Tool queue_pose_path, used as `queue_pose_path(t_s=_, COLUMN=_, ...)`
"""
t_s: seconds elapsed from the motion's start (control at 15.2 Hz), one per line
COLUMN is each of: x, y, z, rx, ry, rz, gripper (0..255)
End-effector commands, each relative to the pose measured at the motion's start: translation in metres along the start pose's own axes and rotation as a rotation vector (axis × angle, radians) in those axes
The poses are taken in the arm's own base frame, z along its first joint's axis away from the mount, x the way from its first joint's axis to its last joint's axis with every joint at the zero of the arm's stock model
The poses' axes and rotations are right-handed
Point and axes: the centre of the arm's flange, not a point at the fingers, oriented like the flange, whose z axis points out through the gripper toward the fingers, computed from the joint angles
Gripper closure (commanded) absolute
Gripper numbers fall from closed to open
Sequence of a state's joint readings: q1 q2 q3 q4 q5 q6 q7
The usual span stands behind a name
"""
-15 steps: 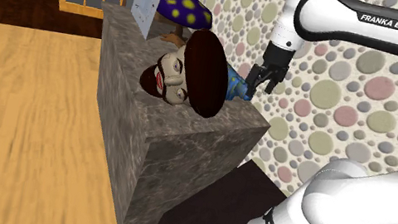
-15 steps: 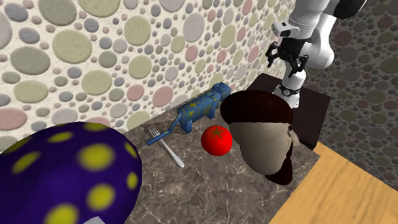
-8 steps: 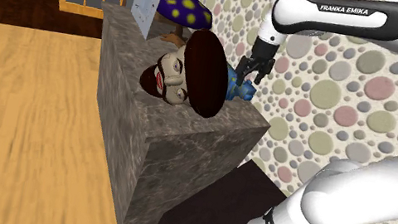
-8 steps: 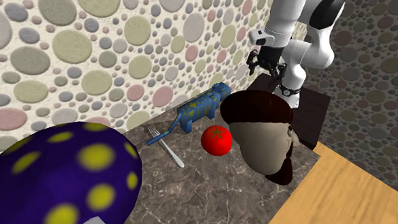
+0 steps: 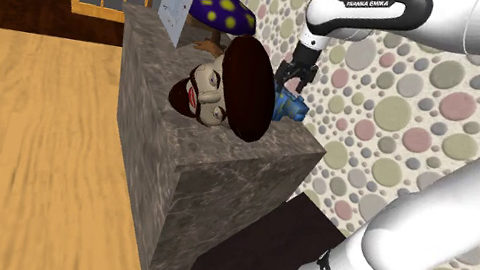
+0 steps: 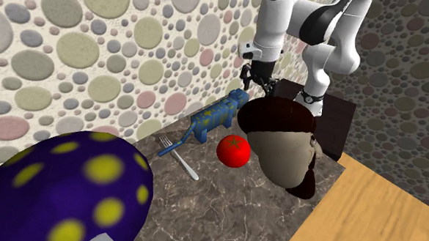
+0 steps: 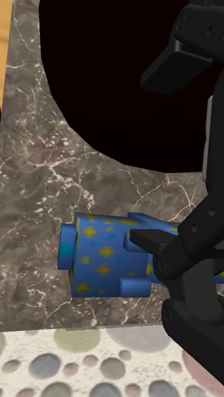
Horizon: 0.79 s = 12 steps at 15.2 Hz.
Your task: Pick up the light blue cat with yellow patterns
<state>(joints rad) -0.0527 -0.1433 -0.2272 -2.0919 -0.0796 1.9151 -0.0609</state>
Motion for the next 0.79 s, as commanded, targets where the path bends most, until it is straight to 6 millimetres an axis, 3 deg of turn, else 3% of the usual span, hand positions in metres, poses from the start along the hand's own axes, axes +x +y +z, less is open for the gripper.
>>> queue_pose_path(t_s=0.0, x=0.024, y=0.011, z=0.005, rx=0.005, ry=0.006, rz=0.009, gripper=0)
queue_pose_path(t_s=0.73, x=0.147, y=0.080, z=0.035, rx=0.037, ry=0.034, rz=0.057, gripper=0)
